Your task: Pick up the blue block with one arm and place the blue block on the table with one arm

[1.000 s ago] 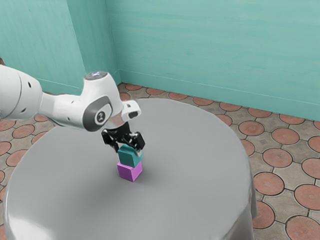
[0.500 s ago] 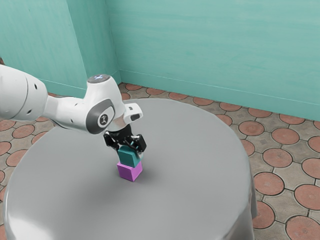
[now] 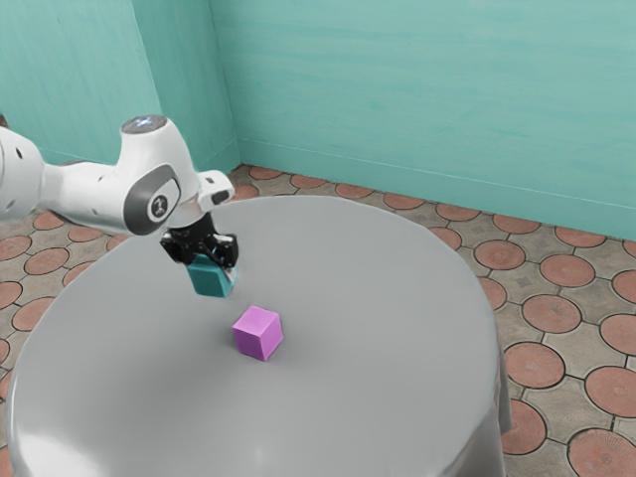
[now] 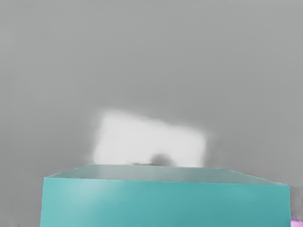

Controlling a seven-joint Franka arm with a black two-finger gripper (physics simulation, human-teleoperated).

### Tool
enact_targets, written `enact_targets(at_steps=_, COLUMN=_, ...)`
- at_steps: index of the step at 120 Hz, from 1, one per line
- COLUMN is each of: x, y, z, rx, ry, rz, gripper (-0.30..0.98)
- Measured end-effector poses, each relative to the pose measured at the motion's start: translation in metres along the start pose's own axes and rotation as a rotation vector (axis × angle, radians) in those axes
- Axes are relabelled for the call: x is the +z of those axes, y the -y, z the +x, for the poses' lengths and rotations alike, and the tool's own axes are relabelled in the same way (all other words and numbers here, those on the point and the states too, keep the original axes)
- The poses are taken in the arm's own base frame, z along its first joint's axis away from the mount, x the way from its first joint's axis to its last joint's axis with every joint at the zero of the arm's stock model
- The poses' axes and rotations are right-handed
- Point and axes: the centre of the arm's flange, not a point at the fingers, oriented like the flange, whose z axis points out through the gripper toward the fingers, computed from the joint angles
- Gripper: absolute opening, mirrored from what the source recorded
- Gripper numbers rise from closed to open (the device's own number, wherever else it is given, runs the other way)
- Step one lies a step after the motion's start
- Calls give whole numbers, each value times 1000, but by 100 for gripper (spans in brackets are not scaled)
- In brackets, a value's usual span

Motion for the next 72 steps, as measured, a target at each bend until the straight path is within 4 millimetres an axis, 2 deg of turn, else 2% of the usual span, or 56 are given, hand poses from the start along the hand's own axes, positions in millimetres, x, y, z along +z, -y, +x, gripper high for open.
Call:
enact_targets(at_steps=13, x=5, y=43, z=7, rx=-61, ry=11, rz=32, gripper=32)
enact_targets(at_steps=28, x=25, y=79, z=20, rx=-115, ry=33, rz=58, gripper=32)
enact_targets(at_steps=48, x=52, y=98, z=45, rx=-140, ry=42, rz=73, gripper=33)
enact_targets(at_steps=72, x=71, y=117, z=56, rx=-167, ry=52, rz=82, gripper=34)
